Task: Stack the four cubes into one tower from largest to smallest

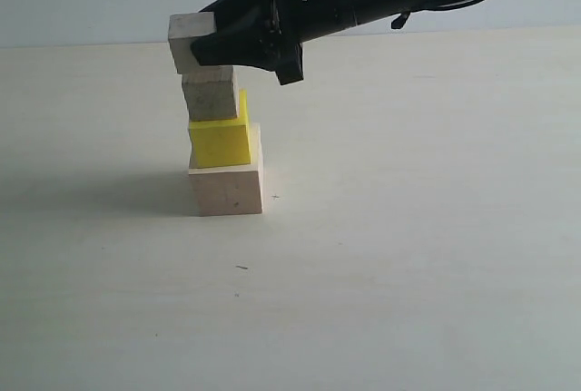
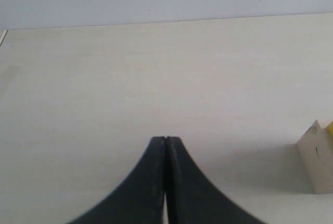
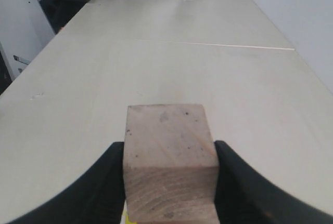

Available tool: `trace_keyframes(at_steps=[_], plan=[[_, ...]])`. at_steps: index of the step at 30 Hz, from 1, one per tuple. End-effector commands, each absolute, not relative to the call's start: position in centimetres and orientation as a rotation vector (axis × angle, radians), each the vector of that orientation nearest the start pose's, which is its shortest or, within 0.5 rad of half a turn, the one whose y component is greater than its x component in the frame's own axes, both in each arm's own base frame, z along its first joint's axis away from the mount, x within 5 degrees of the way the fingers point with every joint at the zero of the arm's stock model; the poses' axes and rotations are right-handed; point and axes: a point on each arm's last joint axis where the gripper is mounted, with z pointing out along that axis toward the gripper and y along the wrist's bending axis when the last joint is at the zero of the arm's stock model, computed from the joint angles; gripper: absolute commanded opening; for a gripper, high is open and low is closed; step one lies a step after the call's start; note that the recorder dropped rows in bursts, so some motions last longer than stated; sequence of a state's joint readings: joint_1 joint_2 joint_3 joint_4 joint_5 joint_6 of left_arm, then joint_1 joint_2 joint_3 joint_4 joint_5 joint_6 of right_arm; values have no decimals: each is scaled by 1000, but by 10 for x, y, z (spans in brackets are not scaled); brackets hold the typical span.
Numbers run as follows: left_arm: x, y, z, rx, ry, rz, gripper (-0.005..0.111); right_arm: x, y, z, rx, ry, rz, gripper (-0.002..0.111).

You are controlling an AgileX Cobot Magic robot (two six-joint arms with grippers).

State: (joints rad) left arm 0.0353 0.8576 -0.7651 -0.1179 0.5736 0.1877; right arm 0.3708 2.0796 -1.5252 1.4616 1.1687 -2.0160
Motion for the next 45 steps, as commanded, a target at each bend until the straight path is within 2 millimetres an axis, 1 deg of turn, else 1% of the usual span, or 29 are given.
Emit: trace_keyframes(at_steps=[1,5,14,27,29,31,33,36,38,41,45], plan=[[171,1,333,92,2132,8,0,377,233,240,-1423,1335,1059,0],[170,1,332,93,2139,7,0,379,233,240,-1412,1347,1040,0],[170,1,332,93,2141,6,0,379,231,235,-1472,1368,991,0],[170,1,332,93,2141,6,0,379,231,235,-1471,1368,990,1],[170,1,332,93,2141,6,0,379,231,234,-1472,1368,990,6],[170,1,332,93,2141,6,0,378,231,233,-1487,1369,984,15],[170,1,332,93,2141,6,0,378,231,233,-1500,1370,978,26],[170,1,332,93,2141,6,0,379,230,231,-1511,1376,963,46],[170,1,332,93,2141,6,0,379,230,231,-1505,1381,954,57],[170,1,332,93,2141,6,0,380,231,232,-1486,1384,958,66],[170,1,332,93,2141,6,0,380,231,232,-1485,1386,959,68]])
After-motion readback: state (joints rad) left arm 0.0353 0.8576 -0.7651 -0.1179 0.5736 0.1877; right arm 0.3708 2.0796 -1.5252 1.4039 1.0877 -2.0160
